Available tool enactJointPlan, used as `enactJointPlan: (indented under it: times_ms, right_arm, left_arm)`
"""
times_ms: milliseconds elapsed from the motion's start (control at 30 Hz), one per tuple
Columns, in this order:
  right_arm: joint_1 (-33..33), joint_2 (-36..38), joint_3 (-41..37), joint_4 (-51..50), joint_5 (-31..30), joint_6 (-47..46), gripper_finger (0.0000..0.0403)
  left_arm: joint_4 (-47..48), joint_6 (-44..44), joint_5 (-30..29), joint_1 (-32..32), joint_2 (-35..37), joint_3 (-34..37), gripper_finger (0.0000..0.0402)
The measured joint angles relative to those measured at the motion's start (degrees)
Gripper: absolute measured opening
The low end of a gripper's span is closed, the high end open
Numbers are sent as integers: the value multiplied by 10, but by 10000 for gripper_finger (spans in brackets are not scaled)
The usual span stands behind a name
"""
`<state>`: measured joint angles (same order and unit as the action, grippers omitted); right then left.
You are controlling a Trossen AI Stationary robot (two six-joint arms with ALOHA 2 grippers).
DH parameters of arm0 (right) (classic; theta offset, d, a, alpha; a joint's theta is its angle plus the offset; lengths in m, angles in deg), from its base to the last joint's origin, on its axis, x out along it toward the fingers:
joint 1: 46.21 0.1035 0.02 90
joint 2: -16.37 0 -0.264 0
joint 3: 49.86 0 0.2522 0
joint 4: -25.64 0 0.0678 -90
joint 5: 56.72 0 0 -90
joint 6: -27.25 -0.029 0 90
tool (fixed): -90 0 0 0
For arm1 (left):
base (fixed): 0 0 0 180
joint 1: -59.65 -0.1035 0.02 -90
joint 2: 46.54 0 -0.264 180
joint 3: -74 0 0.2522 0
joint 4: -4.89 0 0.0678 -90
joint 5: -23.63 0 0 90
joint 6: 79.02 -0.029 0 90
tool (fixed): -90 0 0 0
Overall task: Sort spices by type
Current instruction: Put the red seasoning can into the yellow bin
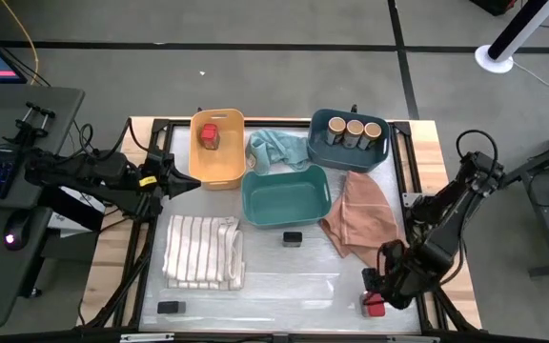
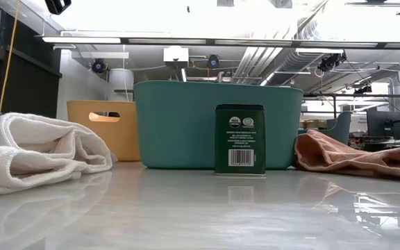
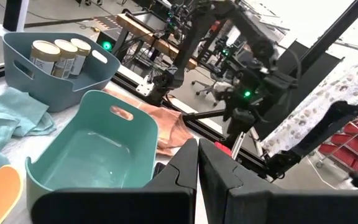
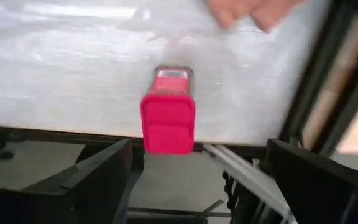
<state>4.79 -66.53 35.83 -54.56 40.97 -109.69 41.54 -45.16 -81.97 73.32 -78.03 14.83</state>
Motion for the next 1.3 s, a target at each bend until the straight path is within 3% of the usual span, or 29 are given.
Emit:
enactJointPlan:
  times_ms: [167, 333, 433, 600, 900, 1100, 1300]
  right_arm:
    - [0, -73, 91, -48, 5, -10, 365]
    - [0, -147, 110, -25, 6, 4, 365]
    - [0, -172, 109, -1, 37, 36, 366]
    - [5, -188, 109, -14, 63, 9, 366]
    - [2, -195, 109, -31, 0, 38, 366]
    - [-4, -195, 108, -30, -1, 39, 366]
    - [-1, -194, 64, 44, 24, 20, 366]
  left_arm:
    - [0, 0, 0, 0, 0, 0, 0]
    - [0, 0, 0, 0, 0, 0, 0]
    - [0, 0, 0, 0, 0, 0, 0]
    - [0, 0, 0, 0, 0, 0, 0]
    - [0, 0, 0, 0, 0, 0, 0]
    - [0, 4, 0, 0, 0, 0, 0]
    - [0, 4, 0, 0, 0, 0, 0]
